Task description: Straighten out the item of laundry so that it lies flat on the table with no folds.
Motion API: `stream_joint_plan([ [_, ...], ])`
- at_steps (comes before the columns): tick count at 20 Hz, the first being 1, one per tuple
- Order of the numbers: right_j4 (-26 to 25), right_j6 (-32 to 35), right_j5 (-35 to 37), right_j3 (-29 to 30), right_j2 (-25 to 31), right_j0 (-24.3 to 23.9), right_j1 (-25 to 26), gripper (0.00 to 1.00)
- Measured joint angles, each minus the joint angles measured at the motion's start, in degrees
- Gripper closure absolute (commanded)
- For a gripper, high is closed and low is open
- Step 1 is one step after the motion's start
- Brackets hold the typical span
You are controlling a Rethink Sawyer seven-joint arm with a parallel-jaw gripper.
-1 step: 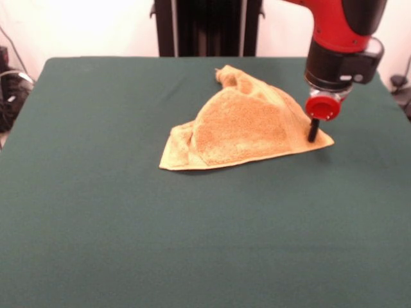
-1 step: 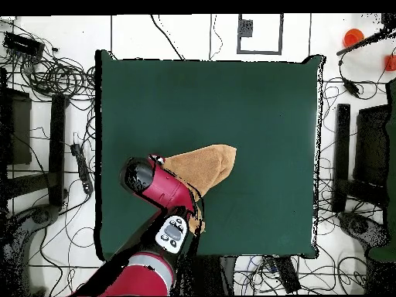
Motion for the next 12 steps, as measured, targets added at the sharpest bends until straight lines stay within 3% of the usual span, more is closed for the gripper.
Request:
stream_joint_plan([
  [12, 0.0, 0.0, 0.0, 0.0, 0.1, -1.4, -0.2, 1.00],
])
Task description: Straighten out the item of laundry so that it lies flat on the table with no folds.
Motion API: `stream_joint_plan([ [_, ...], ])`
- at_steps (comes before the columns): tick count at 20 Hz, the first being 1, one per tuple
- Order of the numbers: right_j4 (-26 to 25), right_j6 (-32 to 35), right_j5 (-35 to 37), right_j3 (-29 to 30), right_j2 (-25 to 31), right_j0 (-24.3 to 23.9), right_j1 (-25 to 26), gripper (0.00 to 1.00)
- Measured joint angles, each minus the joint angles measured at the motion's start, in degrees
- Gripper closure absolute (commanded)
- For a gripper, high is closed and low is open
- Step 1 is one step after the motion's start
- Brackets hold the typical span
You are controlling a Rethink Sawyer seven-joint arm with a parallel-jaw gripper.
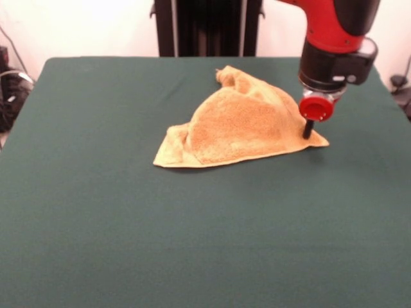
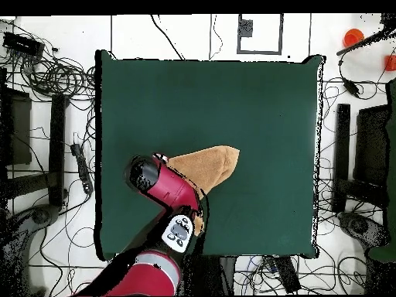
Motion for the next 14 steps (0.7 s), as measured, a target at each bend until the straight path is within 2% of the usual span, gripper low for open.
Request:
stream_joint_plan([
  [14, 0.0, 0.0, 0.0, 0.0, 1.4, -2.1, -0.1, 1.00],
])
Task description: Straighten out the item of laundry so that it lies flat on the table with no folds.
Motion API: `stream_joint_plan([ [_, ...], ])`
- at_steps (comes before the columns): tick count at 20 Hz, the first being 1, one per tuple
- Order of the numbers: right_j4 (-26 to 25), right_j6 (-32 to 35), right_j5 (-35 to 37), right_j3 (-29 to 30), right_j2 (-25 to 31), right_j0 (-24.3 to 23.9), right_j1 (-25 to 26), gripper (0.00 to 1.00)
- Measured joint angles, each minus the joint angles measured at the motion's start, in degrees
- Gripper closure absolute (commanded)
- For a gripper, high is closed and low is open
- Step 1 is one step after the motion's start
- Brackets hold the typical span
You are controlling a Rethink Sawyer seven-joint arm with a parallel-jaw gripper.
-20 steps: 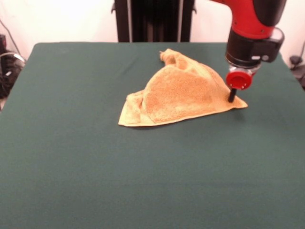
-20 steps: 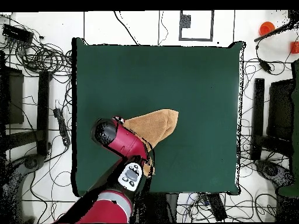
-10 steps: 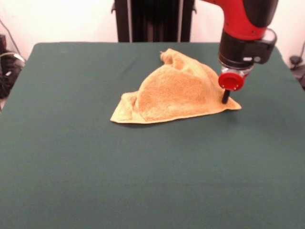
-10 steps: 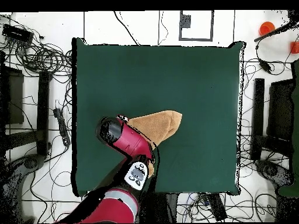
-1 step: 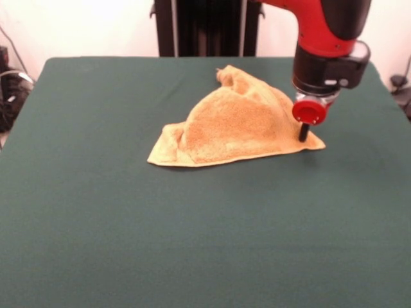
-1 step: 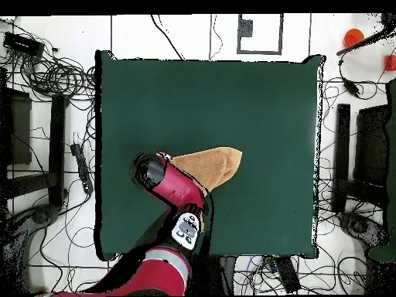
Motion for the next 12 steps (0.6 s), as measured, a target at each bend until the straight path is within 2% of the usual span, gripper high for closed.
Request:
stream_joint_plan([
  [5, -0.1, 0.0, 0.7, -0.9, -0.2, 0.3, 0.6, 1.00],
  [12, -2.9, 0.0, 11.6, -5.9, -3.9, 0.7, 1.9, 1.00],
])
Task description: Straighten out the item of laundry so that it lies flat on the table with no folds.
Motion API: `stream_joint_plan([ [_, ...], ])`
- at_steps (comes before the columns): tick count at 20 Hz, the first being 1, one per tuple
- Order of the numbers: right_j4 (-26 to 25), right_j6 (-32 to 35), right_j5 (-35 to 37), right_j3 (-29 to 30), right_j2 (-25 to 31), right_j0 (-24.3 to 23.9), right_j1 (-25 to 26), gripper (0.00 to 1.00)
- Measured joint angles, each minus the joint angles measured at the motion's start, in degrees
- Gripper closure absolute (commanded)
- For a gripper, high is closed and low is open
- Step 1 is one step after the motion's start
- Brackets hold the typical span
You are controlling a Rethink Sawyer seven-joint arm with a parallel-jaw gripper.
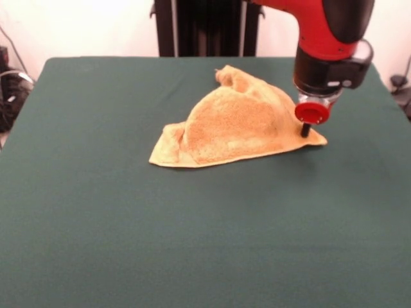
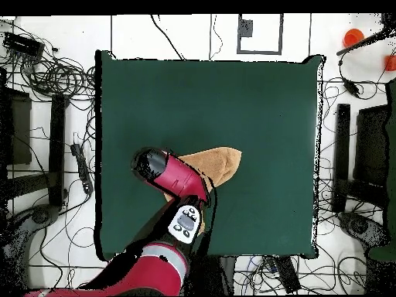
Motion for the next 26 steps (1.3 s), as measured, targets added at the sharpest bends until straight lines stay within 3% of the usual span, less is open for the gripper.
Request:
stream_joint_plan([
  [9, -3.0, 0.0, 15.8, -9.1, -5.8, 0.0, -0.2, 1.00],
  [17, -3.0, 0.0, 16.8, -14.3, -7.9, -0.2, 0.5, 1.00],
  [26, -3.0, 0.0, 16.8, -19.8, -8.6, -0.2, 5.8, 1.00],
])
